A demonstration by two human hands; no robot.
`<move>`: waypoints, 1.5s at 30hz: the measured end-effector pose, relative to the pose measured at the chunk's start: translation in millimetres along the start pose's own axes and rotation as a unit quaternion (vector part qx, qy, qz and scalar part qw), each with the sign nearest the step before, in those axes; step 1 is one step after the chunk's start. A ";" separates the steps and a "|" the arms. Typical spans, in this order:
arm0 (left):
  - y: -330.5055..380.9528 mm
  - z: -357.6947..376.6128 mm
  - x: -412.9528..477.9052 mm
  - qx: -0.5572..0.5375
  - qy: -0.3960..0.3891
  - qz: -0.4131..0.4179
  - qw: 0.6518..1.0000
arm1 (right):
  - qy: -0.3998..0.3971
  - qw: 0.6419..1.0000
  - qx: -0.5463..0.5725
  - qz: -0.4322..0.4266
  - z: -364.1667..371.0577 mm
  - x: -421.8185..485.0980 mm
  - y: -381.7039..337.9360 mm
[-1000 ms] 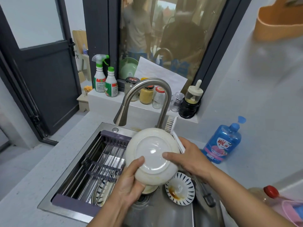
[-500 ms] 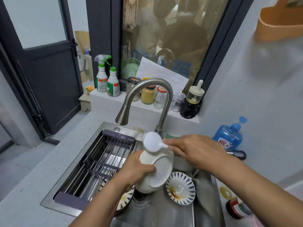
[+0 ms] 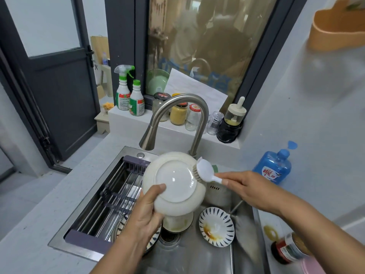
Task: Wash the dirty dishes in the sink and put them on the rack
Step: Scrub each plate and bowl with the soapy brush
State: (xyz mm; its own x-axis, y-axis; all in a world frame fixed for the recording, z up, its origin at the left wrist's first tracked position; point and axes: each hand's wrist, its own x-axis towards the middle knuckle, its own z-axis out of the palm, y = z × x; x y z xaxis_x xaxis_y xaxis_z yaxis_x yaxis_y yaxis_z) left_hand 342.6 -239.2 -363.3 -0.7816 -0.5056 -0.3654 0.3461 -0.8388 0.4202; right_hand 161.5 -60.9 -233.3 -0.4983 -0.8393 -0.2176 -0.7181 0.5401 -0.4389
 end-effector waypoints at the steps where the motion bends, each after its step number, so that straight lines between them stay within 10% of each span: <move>1: -1.6 0.6 -0.2 -0.033 0.017 -0.014 0.999 | -0.001 1.000 -0.003 -0.008 6.1 -2.4 0.6; 17: -17.4 -0.3 -4.3 -0.125 0.002 -0.039 0.991 | 0.033 0.999 0.009 -0.003 13.4 -15.7 7.1; 29: -28.3 12.1 6.6 -0.094 0.122 -0.032 0.988 | -0.042 0.958 -0.279 -0.055 58.5 -30.4 -31.2; 45: -37.2 -3.4 -2.9 0.051 -0.098 -0.017 0.994 | -0.038 0.977 -0.211 0.009 33.4 9.4 -27.9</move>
State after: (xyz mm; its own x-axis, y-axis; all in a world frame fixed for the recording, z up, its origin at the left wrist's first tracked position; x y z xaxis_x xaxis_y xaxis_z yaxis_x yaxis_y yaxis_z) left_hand 333.8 -207.2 -380.7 -0.8811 -0.4205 -0.2166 0.2718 -0.8249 0.4957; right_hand 193.0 -86.0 -252.2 -0.4870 -0.8230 -0.2925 -0.8538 0.5191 -0.0390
